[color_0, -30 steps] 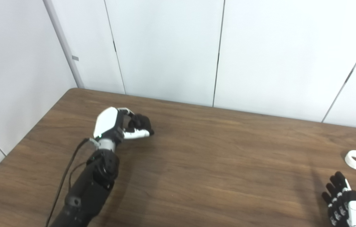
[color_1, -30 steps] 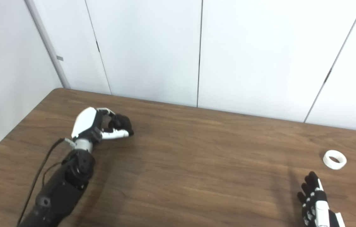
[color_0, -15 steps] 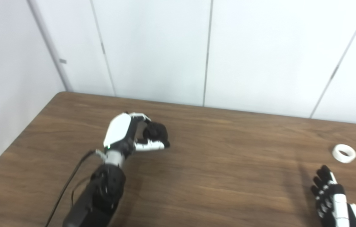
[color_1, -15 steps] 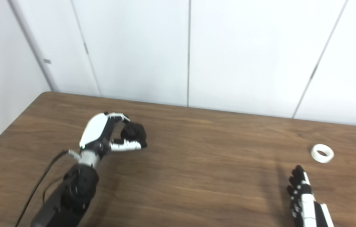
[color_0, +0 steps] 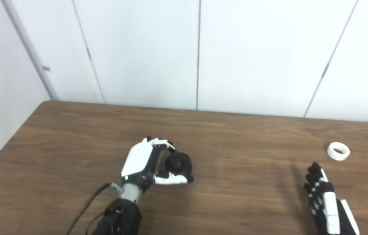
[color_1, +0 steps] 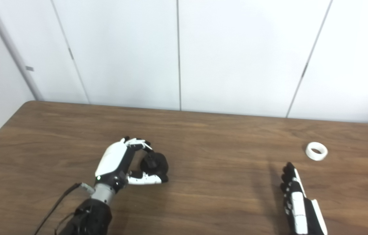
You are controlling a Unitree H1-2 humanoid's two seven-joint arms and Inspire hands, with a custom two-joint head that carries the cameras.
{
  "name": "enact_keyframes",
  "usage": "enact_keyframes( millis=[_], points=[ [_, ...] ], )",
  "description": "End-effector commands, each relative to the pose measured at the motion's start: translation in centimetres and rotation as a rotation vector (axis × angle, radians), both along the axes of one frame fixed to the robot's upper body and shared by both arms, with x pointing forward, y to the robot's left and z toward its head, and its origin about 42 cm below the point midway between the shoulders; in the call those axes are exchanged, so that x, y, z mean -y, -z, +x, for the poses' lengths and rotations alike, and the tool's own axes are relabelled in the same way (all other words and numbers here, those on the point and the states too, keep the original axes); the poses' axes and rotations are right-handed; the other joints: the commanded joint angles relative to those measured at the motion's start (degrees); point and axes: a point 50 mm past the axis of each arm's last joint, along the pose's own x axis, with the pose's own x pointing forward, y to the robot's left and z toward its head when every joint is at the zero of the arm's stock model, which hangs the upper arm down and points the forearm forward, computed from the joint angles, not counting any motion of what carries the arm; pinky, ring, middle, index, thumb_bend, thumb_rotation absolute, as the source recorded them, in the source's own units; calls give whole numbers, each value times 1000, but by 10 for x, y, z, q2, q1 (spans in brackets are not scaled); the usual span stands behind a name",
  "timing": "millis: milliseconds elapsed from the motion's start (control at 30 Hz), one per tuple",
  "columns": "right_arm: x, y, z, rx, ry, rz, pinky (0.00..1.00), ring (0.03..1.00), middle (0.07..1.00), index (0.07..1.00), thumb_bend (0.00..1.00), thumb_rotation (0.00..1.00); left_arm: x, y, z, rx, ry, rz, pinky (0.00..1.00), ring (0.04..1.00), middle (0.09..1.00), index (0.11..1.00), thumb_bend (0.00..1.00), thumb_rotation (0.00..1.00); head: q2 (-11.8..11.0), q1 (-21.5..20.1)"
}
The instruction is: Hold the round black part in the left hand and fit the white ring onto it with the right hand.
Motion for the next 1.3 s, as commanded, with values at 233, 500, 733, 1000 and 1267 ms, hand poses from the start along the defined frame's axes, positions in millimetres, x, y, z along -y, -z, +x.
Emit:
enact_keyframes(
  millis=[233, 500, 733, 1000, 1267],
  points=[
    [-21, -13, 5, 42, -5, 10, 1000, 999, 986, 973, 557, 1000, 26, -6, -17, 95, 119, 50, 1000, 893, 804, 485, 523, 56, 19, -39],
    [-31, -20, 7, 42, -6, -7, 1000, 1000, 974, 975, 601, 1000, 41, 5, -38, 86, 183, 84, 1000, 887, 797, 484, 523, 56, 41, -64],
    [-36, -24, 7, 37, 2, -14, 1000, 988, 958, 952, 618, 1000, 50, 17, -51, 84, 233, 116, 1000, 886, 797, 484, 524, 55, 55, -75],
    [-37, -29, 6, 27, 13, -23, 1000, 974, 951, 942, 631, 1000, 56, 25, -62, 68, 252, 126, 1000, 885, 796, 485, 523, 54, 69, -83],
    [-35, -33, 6, 33, 14, -19, 1000, 967, 954, 944, 611, 1000, 59, 30, -67, 64, 263, 122, 1000, 886, 793, 484, 524, 55, 77, -89]
  ],
)
